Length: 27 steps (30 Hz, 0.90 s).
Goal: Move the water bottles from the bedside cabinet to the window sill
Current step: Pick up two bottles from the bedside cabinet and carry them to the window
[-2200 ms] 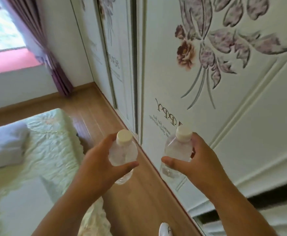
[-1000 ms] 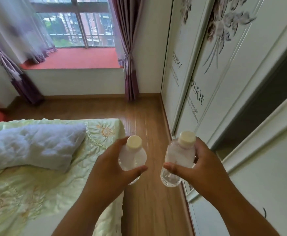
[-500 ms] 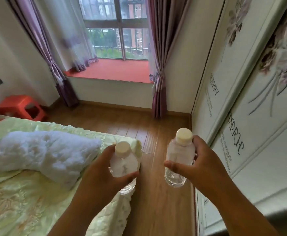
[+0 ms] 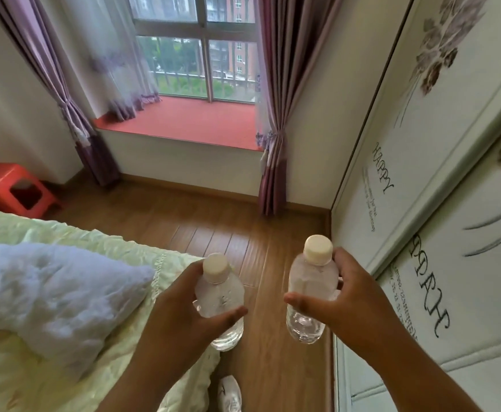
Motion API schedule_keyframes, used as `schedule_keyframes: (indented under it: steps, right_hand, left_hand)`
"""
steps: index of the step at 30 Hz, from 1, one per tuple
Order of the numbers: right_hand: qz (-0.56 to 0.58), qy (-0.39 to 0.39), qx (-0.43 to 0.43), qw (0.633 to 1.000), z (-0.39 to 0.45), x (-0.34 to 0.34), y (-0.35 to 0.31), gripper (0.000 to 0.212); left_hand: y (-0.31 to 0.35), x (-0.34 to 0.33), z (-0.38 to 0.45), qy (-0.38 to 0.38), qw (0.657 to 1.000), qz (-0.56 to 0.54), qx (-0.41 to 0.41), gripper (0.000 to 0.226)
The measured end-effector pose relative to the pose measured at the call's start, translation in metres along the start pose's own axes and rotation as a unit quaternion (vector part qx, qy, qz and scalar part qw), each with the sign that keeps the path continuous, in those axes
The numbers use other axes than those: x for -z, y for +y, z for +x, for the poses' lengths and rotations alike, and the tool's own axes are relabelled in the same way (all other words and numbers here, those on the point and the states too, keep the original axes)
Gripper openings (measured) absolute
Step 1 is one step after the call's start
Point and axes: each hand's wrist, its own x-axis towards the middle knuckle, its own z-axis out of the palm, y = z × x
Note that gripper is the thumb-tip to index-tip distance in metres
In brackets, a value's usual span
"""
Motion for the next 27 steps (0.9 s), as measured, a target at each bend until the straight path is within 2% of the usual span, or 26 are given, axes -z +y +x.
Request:
schedule_keyframes:
  steps: [6,13,18,27]
  right_hand:
    - [-0.022,0.047,-0.009,0.999,0.101,0.009,-0.009,0.083]
    - [-0.032,0.098,0.000,0.995,0.196,-0.002,-0.020,0.079]
    - [0.009,0.083,-0.010,0.996,0.257,-0.014,-0.021,0.074]
    - [0.013,-0.002,0.007,1.000,0.413,-0.019,-0.004,0.085]
  left_hand:
    - [-0.028,-0.005,0.125,-0.022,0.999,-0.002,-0.030,0.077]
    - [-0.048,-0.001,0.245,-0.042,0.995,0.029,-0.085,0.080]
    - [-0.063,0.004,0.300,-0.049,0.994,0.052,-0.086,0.079]
    - [-0.086,-0.014,0.409,-0.022,0.996,0.078,-0.037,0.074]
